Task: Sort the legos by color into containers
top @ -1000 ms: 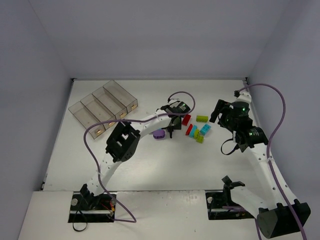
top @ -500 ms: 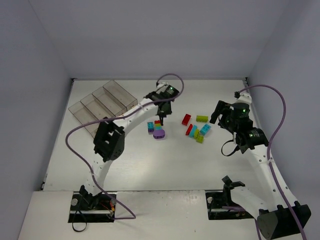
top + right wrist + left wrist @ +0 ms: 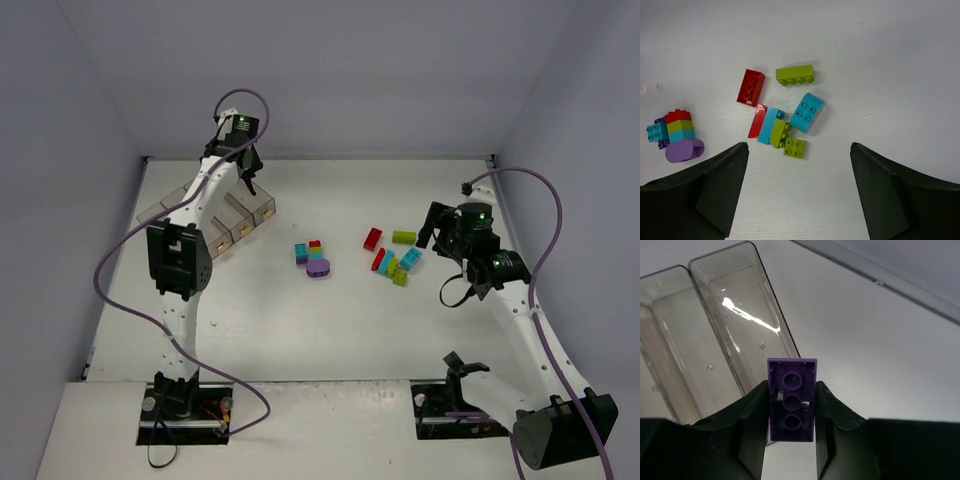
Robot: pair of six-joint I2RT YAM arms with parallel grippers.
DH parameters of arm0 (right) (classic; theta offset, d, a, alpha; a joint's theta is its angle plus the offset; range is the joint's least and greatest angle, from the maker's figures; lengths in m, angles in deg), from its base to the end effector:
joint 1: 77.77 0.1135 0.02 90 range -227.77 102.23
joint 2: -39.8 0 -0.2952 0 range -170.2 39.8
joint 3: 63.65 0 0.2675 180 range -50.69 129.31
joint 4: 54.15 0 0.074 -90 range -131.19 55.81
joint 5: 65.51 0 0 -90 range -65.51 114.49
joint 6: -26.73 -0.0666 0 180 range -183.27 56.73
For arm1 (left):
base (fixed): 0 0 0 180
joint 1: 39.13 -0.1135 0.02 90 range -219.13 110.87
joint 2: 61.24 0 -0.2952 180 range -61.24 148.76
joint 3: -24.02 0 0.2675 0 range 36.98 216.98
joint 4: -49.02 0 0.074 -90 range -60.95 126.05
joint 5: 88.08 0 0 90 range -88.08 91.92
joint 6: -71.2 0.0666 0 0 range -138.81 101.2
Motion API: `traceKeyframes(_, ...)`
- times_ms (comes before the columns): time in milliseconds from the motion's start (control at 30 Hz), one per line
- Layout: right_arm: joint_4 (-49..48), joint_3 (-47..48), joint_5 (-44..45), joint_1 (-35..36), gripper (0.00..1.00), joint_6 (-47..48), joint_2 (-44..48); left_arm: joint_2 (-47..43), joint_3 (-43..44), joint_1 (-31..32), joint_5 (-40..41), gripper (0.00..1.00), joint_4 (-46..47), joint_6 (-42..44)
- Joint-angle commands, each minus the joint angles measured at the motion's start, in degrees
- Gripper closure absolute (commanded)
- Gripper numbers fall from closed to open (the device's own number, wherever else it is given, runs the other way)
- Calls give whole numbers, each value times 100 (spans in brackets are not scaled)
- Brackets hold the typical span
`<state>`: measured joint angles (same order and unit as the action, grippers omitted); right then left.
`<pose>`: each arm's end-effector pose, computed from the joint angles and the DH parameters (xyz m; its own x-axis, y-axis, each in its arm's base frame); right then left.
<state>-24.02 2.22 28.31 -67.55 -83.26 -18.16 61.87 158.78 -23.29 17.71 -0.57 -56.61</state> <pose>0.2551 0.0415 0.3474 -0.3895 0.2764 -0.8786 0.0179 0.9560 0.2928 0.5361 -0.1333 0.3299 -0.5018 -0.4708 -0.7256 -0.3182 0.8805 -0.3513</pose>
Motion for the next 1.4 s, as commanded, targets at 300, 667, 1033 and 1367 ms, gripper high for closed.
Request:
traceKeyframes(300, -170, 141, -48, 24, 21, -5, 179, 714, 810, -450, -340, 76, -82, 115)
traceKeyframes(667, -135, 88, -12, 24, 17, -119, 214, 478, 433, -450, -568, 38, 32, 273)
traceKeyframes(1033, -82, 71, 84, 15, 17, -111, 355, -867, -841, 523, -1578, 36, 911, 1784)
traceKeyframes(1367, -12, -43, -73, 15, 18, -251, 531, -219, -439, 2151, -2432, 36, 762, 2515)
